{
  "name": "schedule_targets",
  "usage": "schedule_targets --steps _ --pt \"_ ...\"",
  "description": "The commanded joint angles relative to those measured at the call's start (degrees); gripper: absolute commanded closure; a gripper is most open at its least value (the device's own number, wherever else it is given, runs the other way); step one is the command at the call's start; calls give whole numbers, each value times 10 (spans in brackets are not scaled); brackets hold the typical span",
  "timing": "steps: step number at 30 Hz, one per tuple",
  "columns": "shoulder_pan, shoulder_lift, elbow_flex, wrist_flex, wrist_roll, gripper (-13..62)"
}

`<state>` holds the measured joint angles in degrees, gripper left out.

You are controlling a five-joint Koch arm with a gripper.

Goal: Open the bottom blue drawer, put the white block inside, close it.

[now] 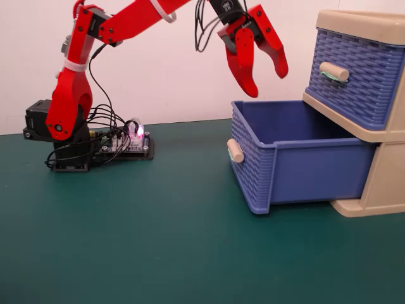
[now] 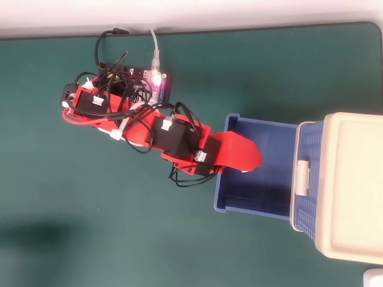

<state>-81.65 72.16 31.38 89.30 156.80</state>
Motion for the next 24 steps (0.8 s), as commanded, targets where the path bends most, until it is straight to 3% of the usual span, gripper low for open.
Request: schedule_targets --steps 1,9,14,19,24 --pt "-3 26 -25 6 16 160" --pt "2 188 15 214 6 152" --pt "48 236 168 231 -33 153" --pt "83 226 250 201 -49 153" --pt "79 138 244 154 -46 152"
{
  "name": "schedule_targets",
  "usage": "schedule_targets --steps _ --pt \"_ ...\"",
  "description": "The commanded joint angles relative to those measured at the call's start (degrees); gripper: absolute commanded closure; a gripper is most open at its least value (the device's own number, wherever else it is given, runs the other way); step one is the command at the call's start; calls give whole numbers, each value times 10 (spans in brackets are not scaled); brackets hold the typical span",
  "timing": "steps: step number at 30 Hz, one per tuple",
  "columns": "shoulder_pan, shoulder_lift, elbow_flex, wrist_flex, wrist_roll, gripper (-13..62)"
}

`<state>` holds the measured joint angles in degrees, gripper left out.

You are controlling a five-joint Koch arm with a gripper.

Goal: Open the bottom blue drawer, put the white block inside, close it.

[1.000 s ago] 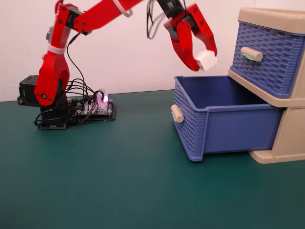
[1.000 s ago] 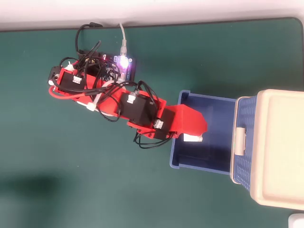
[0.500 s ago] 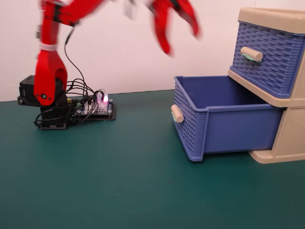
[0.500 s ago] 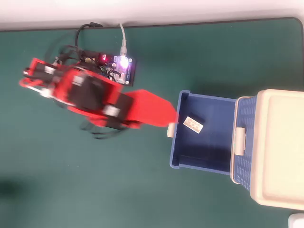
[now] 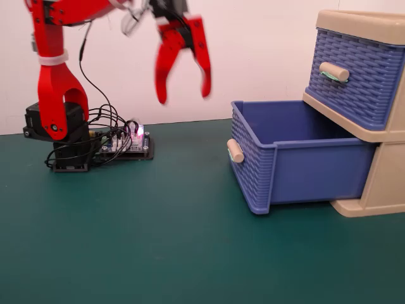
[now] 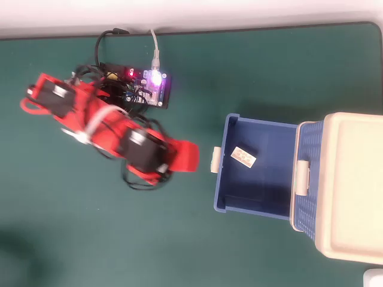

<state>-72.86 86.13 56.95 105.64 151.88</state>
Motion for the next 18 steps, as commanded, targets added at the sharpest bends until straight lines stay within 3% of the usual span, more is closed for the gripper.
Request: schedule_targets --steps 1,9,18 --pt "-10 -25 -18 -25 4 152" --pt "-22 -183 -140 -138 4 149" --pt "-88 -435 -480 -243 1 146"
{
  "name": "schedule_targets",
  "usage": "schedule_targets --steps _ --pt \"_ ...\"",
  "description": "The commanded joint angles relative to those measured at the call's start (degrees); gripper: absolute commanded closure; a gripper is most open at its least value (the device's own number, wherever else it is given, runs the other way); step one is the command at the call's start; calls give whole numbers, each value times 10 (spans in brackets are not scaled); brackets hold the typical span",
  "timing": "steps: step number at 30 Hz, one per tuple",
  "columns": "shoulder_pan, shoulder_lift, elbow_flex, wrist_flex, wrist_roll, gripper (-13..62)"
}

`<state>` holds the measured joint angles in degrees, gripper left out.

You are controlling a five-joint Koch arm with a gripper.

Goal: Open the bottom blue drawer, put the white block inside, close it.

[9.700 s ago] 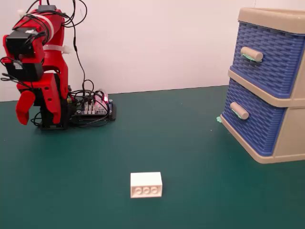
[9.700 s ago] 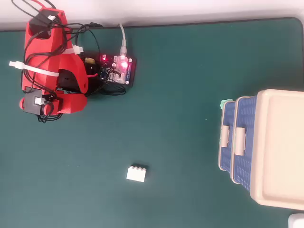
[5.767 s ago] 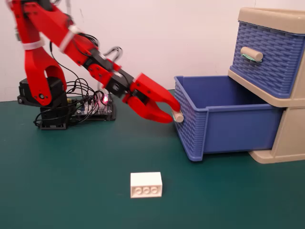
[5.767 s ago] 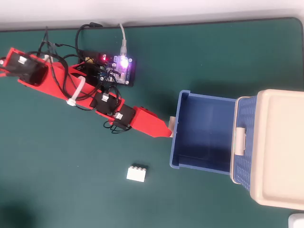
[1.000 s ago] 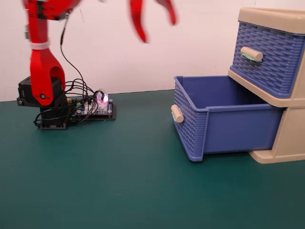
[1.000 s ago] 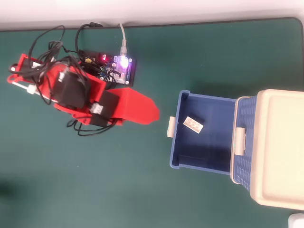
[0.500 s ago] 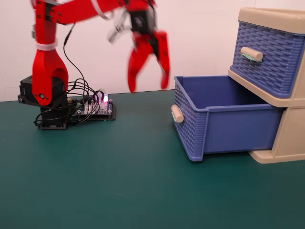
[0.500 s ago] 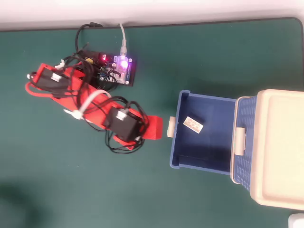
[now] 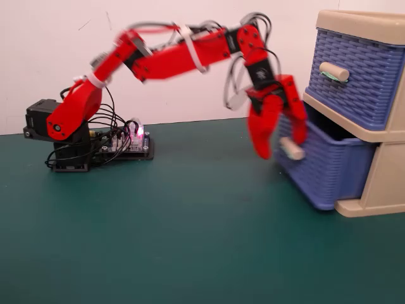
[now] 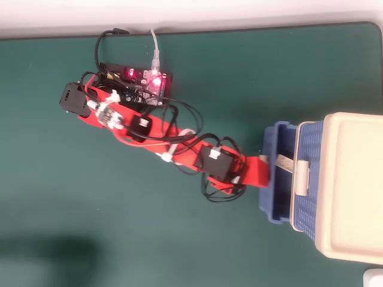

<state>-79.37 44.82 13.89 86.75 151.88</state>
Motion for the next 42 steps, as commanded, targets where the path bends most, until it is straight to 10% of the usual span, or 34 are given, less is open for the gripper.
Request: schedule_targets --steps 1,8,18,26,32,42 --pt "-28 -43 -83 -68 1 146" --pt "-39 -68 -156 -61 4 145" --pt "151 302 -103 303 -30 149" --pt "492 660 417 279 -427 153" --pt "827 723 780 238 -760 155" --pt "900 900 1317 25 -815 155"
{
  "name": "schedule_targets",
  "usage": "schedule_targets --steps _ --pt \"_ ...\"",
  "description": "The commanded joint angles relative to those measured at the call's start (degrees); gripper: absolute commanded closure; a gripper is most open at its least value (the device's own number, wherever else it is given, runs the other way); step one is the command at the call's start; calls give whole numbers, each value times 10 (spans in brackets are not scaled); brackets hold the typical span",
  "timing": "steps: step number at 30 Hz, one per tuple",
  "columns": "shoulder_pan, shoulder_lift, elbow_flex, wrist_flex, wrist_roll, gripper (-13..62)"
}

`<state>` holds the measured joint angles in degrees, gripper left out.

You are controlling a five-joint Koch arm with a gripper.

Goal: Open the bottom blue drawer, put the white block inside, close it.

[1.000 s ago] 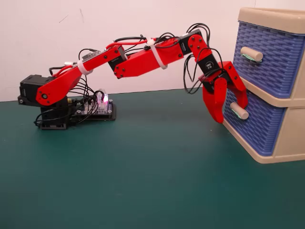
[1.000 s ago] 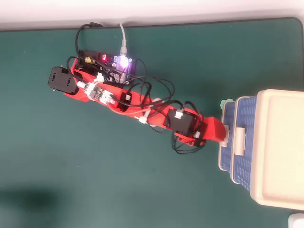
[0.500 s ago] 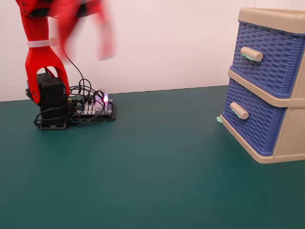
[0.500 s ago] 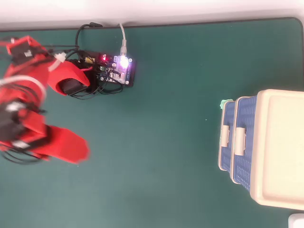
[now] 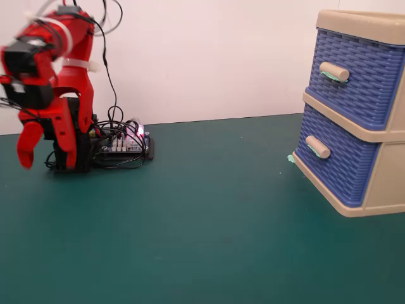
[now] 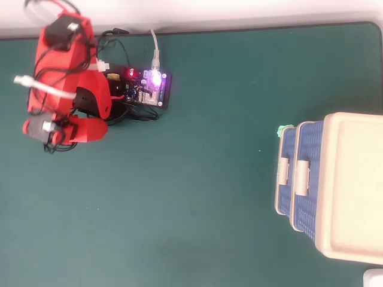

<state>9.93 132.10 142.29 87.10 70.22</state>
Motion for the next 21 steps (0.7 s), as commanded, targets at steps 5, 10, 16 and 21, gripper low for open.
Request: schedule_targets --steps 5,10,16,21 --pt "-2 26 25 71 0 153" --pt "-39 25 25 71 1 150" --pt "-77 25 24 71 2 150" --pt "-77 25 24 72 2 150"
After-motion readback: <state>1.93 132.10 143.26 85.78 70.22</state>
